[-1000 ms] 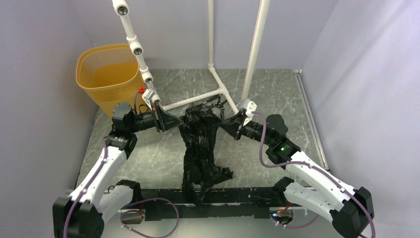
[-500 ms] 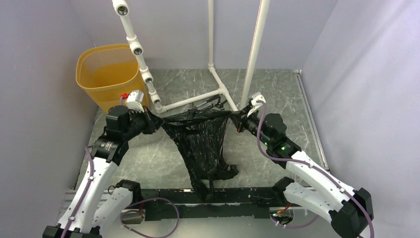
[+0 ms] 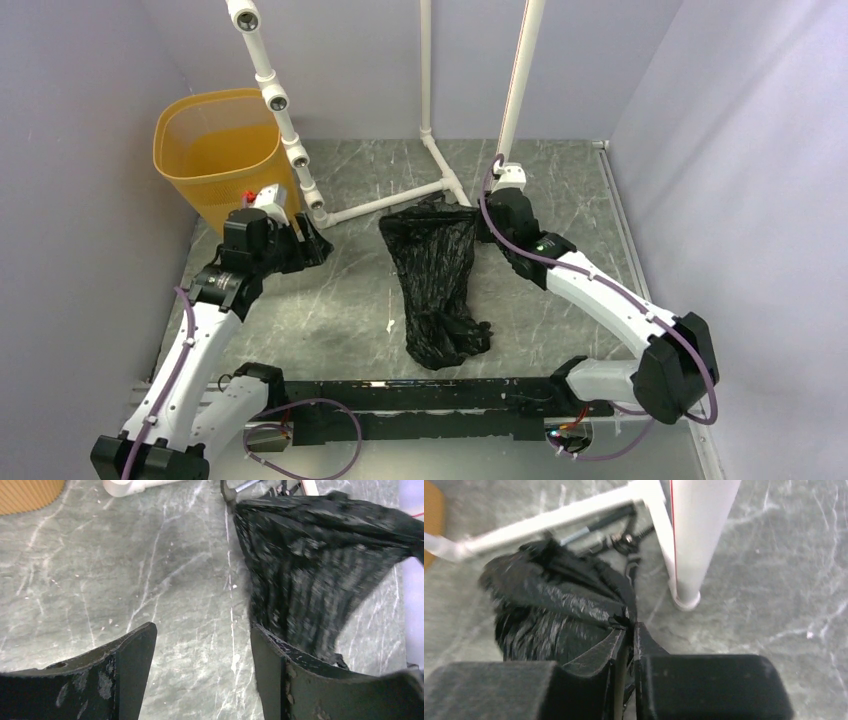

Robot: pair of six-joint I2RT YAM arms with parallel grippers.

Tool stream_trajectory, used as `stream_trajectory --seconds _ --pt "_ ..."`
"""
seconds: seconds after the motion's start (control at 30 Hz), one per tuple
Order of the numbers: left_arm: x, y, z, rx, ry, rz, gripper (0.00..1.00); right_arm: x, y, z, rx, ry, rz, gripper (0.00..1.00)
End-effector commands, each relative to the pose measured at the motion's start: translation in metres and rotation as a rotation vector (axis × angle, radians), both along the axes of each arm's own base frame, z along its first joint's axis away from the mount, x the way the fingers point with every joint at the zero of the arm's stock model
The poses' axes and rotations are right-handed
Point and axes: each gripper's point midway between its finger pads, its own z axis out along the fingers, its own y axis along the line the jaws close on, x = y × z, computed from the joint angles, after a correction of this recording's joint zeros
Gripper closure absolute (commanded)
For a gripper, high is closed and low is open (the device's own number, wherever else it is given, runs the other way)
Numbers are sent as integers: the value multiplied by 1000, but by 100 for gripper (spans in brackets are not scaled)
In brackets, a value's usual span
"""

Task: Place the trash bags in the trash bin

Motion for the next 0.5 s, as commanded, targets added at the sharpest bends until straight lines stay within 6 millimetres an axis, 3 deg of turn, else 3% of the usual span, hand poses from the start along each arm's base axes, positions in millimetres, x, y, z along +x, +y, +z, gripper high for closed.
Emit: stream_trajectory --seconds 0.0,0.03,0.07,0.17,0.23,0.33,0.47 --pt "-11 -20 -1 -80 -7 -108 25 -4 -3 3 -32 34 9 77" --pt "-13 -25 -3 -98 1 -134 25 -6 3 8 -13 18 51 57" --pt "-16 -30 -6 -118 11 -159 25 -10 9 14 12 -4 94 43" --pt "-24 -49 -9 -206 27 -247 27 -23 17 26 32 -67 201 21" --pt "-28 -61 -9 -264 18 -304 28 -34 24 28 3 -84 307 15" --pt "-36 -76 -12 -293 21 -380 28 -57 35 17 -79 -58 516 15" --pt "-42 -94 -18 -253 37 -457 28 -71 31 -2 -146 -59 606 14"
